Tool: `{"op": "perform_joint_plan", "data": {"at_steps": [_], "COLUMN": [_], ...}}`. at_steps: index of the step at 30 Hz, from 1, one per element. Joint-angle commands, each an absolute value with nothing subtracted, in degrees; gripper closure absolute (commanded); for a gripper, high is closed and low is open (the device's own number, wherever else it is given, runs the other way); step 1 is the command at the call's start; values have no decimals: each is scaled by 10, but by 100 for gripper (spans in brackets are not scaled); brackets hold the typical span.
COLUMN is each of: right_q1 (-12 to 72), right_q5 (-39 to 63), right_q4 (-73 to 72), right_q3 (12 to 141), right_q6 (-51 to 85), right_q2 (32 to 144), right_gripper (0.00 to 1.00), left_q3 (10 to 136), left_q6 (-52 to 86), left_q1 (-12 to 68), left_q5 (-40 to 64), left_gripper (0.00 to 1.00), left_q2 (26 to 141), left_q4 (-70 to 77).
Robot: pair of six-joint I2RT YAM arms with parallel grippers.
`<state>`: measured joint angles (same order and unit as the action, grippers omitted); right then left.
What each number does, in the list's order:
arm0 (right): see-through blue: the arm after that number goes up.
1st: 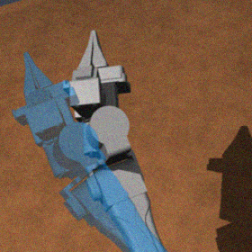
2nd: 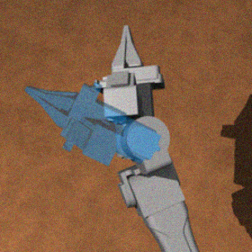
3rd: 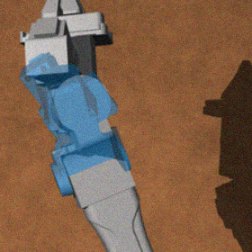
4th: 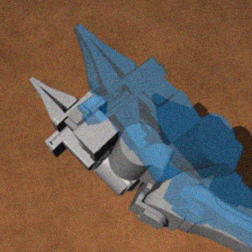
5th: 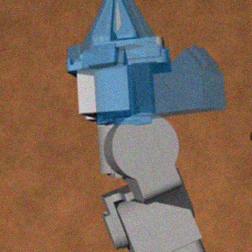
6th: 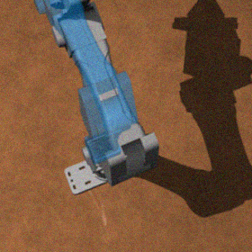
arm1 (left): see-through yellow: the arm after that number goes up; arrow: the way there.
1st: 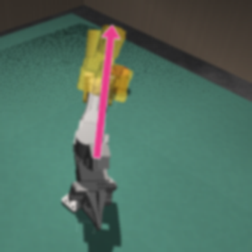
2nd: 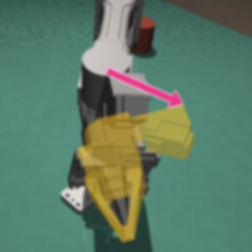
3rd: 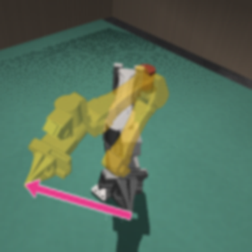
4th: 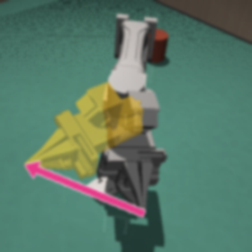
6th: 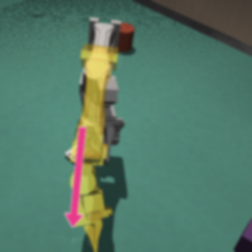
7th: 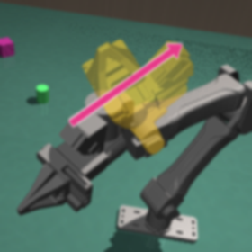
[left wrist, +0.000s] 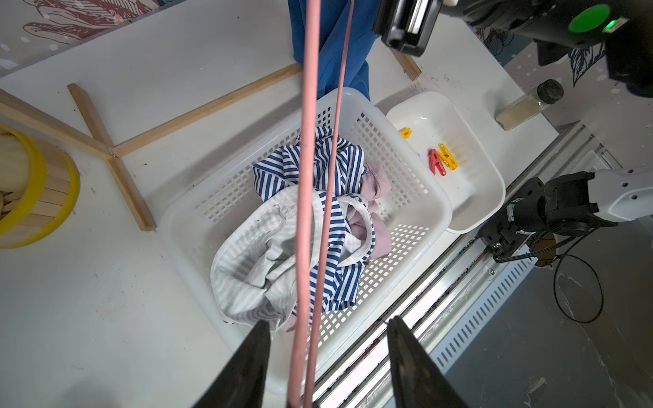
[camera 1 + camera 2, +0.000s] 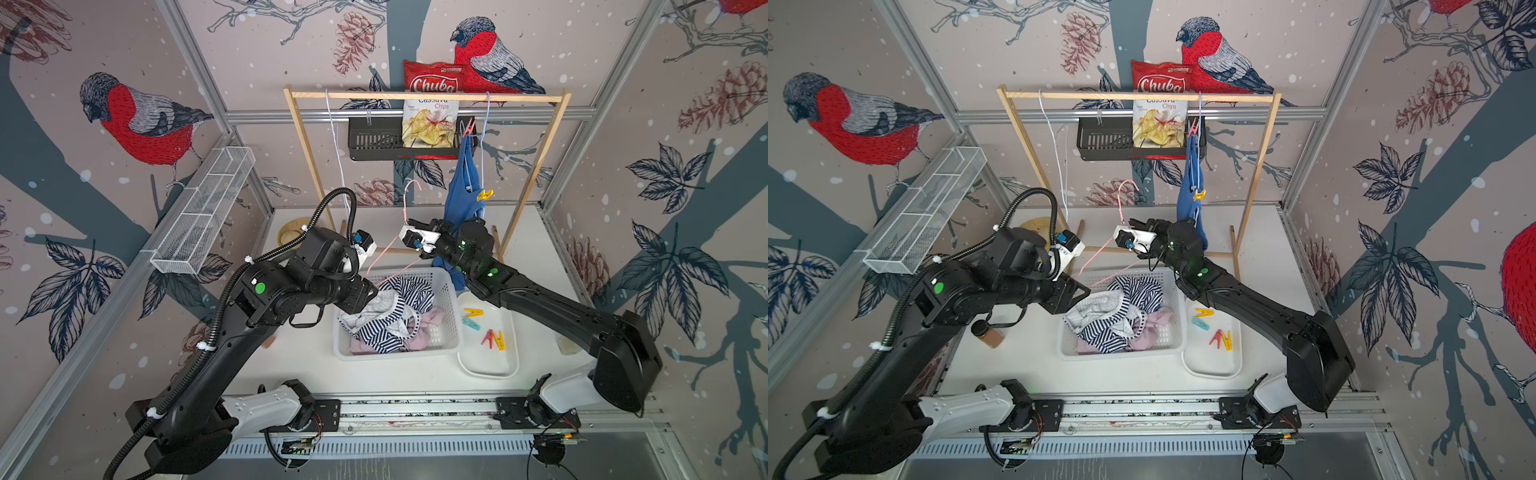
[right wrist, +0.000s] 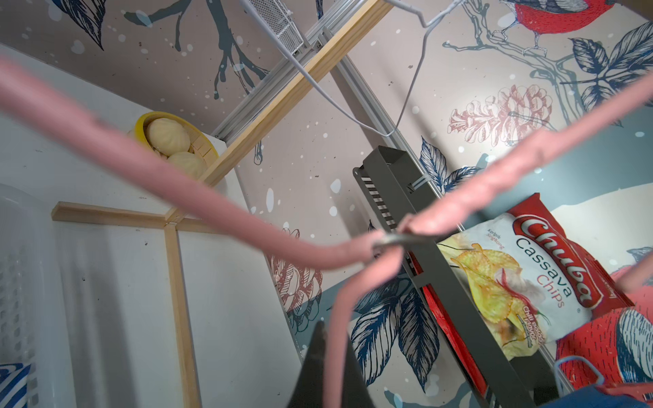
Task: Remove the clothespins securing tank tops to the hanger
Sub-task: Place the hanger on the clothesline.
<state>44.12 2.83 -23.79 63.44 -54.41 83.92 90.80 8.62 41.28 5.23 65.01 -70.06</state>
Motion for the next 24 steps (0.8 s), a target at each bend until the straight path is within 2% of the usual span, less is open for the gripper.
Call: {"op": "perform_joint_plan", "data": {"at_steps": [1,4,5,7,9,12,14,18,20,22,23,24], "right_q1": [438,434,434,435,434,433,432,432,432,432,432,432], "right_q5": [41,40,38,35,30,30,31,31,36,45,49,52], "right_q4": [-248,-246,-245,-247,-254,-266,-276,-299,-314,-322,-327,-331], "right_q3": [639,636,636,636,636,637,638,635,632,631,630,629], "right_q6": [-553,-555,-555,-554,-550,-540,-528,-506,-481,-446,-421,-399], "right_q2": [832,829,829,828,827,827,828,827,822,811,802,796], "right_gripper": [100,100,100,99,93,72,41,26,14,8,1,0], "left_q3": [901,902,902,904,904,899,900,910,923,927,927,927], "left_q6": [104,106,105,103,108,123,134,146,143,132,129,125], "left_q1": [413,413,413,413,413,413,413,413,413,413,413,414], "left_q5": [45,49,50,62,60,23,7,-28,-55,-81,-102,-119], "left_gripper": [61,84,89,94,98,100,100,100,100,100,100,100], "left_q2": [643,637,637,639,638,625,610,579,574,572,571,572], "left_q4": [-705,-695,-691,-685,-678,-664,-650,-621,-622,-620,-617,-614]}}
